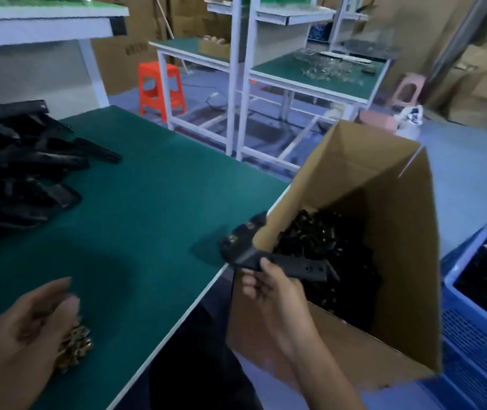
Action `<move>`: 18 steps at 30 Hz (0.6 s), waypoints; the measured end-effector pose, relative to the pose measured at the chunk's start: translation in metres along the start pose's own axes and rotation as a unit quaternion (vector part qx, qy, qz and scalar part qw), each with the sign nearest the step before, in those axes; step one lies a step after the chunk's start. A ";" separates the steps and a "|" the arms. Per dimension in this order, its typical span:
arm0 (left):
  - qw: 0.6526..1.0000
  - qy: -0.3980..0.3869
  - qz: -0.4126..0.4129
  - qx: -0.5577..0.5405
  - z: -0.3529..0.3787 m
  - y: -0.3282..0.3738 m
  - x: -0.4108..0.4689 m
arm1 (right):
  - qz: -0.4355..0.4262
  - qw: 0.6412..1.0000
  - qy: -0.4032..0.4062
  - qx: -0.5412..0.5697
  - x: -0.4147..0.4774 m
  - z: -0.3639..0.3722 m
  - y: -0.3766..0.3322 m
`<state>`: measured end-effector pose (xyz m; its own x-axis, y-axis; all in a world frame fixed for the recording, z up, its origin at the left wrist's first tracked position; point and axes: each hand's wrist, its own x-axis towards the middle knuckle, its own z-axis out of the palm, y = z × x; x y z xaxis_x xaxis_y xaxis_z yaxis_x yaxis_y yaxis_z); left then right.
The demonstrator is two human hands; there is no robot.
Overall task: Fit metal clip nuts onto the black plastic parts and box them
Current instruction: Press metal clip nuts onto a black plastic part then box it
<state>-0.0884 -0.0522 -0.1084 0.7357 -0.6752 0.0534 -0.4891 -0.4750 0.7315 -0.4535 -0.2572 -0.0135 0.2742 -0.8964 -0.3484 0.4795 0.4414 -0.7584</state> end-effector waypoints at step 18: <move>0.978 0.031 -0.097 -0.183 -0.052 0.127 -0.086 | -0.137 0.922 -0.172 -0.318 0.052 0.106 0.029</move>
<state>-0.1892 -0.0251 0.0149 0.8304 -0.5516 -0.0784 -0.1448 -0.3495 0.9257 -0.3373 -0.2863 0.0049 0.5166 -0.8561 0.0170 0.0141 -0.0114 -0.9998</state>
